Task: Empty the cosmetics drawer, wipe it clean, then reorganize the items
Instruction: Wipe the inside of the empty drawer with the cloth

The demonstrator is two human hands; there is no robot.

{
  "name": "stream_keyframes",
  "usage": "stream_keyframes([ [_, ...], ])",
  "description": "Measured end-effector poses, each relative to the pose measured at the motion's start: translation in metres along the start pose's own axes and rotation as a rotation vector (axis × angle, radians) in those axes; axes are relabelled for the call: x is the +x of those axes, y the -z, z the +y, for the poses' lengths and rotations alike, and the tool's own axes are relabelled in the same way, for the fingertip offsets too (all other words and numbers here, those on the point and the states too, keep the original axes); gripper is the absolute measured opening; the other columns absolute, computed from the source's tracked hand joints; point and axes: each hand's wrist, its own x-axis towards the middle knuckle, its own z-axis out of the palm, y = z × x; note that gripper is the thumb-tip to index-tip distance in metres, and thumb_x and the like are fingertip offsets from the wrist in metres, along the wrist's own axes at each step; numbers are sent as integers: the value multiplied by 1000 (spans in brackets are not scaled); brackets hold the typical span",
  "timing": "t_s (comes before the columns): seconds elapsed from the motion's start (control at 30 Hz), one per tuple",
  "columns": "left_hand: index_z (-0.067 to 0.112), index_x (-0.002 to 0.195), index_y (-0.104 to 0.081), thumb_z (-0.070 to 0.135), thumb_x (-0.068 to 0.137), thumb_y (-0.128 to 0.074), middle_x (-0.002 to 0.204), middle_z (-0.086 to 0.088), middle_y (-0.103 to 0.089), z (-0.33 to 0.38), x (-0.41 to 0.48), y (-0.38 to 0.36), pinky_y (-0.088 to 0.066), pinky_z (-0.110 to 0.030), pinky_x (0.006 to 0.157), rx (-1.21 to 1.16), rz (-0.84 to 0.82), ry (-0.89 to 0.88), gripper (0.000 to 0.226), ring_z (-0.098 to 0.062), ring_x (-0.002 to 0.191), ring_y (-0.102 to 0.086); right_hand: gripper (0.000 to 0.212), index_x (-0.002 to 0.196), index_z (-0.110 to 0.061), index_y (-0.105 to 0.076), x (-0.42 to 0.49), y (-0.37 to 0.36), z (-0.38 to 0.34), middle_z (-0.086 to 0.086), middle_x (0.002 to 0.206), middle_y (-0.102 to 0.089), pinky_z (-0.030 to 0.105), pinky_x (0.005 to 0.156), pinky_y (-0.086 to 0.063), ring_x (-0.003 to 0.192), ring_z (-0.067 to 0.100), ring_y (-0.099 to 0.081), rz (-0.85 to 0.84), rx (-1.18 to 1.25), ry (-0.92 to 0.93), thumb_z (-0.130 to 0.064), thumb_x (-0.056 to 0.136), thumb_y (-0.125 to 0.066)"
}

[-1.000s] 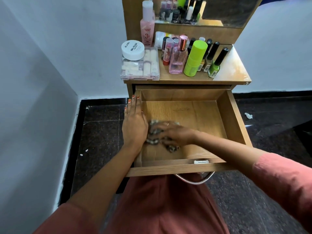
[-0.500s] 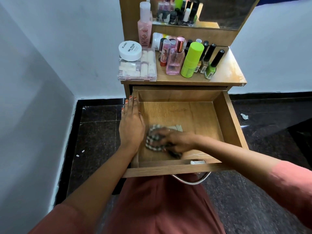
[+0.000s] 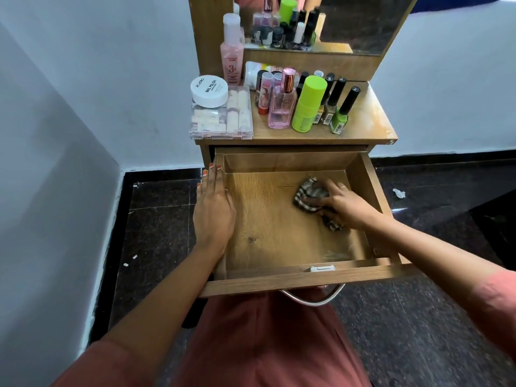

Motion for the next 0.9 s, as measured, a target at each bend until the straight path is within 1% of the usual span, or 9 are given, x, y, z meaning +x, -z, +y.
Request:
stream_keyframes([
  [0.1,9,145,-21,14,99,-28,156,-6,-16,0,1,1,-13,-32,119,-4,3,2,47,-19,144,-13,45,135,-34,-42,-3,-1,-14,12,141,-32,45,94,-46,122,31,-37,-17,13,-74,-22,92,-51],
  [0.2,9,145,-22,13,99,-29,155,-7,-16,0,0,1,-14,-33,119,-1,4,4,47,-20,144,-14,47,133,-26,-44,-12,0,-31,7,146,-31,42,100,-43,130,27,-34,-107,54,-56,-22,88,-56],
  [0.3,7,145,-23,12,99,-29,155,-8,-17,-2,1,1,-15,-34,119,0,9,5,47,-21,144,-15,40,126,-25,-52,-18,-1,-46,-1,144,-37,39,98,-45,130,22,-38,-205,33,103,-19,86,-56],
  [0.37,6,145,-22,11,98,-29,155,-9,-17,-1,1,1,-14,-33,119,4,3,2,47,-21,144,-14,36,117,-28,-59,-22,-2,-51,-4,135,-44,36,89,-47,121,19,-42,-262,52,235,-13,85,-54],
  [0.43,6,145,-21,12,98,-28,155,-9,-16,0,0,0,-12,-33,119,6,-6,-3,47,-21,145,-13,36,111,-29,-64,-26,-1,-49,-4,128,-48,34,86,-45,115,18,-43,-298,74,278,-7,84,-51],
  [0.6,6,144,-22,12,98,-28,155,-9,-15,1,0,0,-10,-32,119,12,-5,-6,47,-21,145,-12,37,108,-25,-64,-40,10,-29,-2,128,-46,36,88,-46,119,20,-42,-371,23,163,-5,81,-50],
  [0.67,6,144,-22,12,99,-27,155,-9,-15,0,-1,0,-10,-32,119,18,-3,-5,47,-21,145,-12,42,114,-24,-60,-47,16,-20,0,134,-41,33,79,-45,122,19,-38,-440,-74,72,-2,80,-46],
  [0.77,6,144,-21,12,98,-27,155,-9,-15,0,-1,0,-10,-32,119,20,-3,-3,47,-21,145,-12,46,113,-26,-58,-53,16,-18,-3,129,-41,30,65,-41,116,18,-37,-453,-152,30,0,79,-45],
  [0.9,5,144,-22,11,98,-27,155,-10,-16,4,0,-2,-9,-32,119,4,3,-5,47,-21,145,-13,42,105,-30,-61,-50,14,-22,-3,121,-45,30,63,-40,111,19,-41,-433,-177,67,-1,79,-44],
])
